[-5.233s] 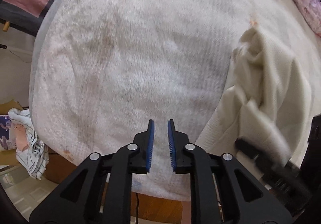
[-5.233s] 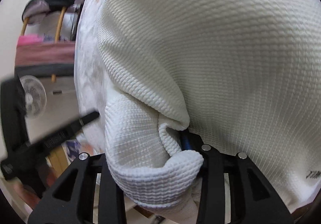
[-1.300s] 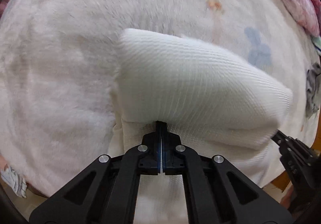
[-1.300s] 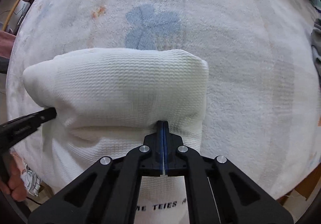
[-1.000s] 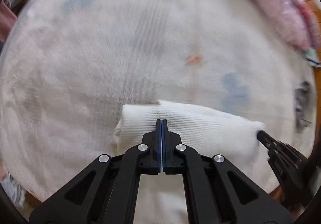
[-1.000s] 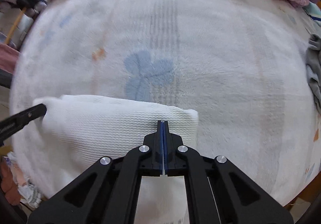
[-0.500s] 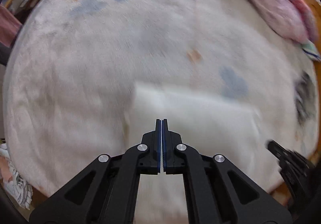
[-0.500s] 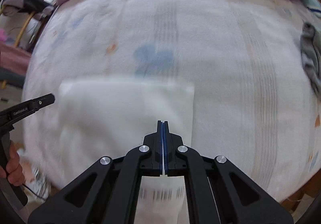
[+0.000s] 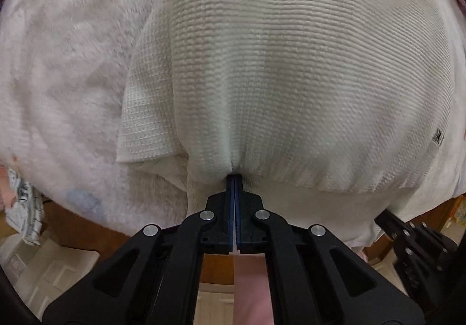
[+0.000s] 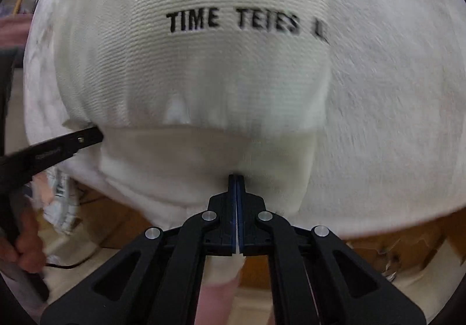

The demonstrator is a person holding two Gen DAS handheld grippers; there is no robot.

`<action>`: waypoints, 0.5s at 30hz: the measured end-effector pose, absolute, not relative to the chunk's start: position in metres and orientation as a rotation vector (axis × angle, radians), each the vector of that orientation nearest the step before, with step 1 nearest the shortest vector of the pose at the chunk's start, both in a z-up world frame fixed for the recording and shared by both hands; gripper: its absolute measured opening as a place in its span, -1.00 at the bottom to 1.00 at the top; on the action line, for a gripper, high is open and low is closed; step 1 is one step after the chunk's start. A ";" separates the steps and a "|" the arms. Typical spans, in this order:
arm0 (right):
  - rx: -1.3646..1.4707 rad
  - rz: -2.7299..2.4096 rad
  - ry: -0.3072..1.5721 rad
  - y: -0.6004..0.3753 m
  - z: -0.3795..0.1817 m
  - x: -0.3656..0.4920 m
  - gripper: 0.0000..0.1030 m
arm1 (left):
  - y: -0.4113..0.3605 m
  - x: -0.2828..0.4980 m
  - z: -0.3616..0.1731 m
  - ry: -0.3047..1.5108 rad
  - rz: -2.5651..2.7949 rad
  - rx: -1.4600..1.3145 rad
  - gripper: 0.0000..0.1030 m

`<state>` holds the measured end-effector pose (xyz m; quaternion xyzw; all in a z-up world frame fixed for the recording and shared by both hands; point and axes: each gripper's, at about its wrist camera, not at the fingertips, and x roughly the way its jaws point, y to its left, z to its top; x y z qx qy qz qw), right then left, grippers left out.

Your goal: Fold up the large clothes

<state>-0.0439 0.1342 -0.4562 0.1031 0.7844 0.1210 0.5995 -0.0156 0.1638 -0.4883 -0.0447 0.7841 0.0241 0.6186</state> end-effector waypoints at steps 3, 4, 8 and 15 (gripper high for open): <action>0.238 0.311 1.850 0.135 -0.459 -0.057 -0.92 | 0.147 -0.026 -0.475 1.787 0.058 -0.019 -0.96; 0.202 0.306 1.857 0.137 -0.467 -0.060 -0.94 | 0.140 -0.038 -0.469 1.786 0.071 0.002 -0.96; 0.354 0.302 1.943 0.119 -0.480 -0.054 -0.86 | 0.131 -0.030 -0.448 1.724 0.059 0.023 -0.20; 0.403 0.372 1.865 0.081 -0.434 -0.033 0.61 | 0.126 -0.009 -0.386 1.588 0.037 0.005 0.35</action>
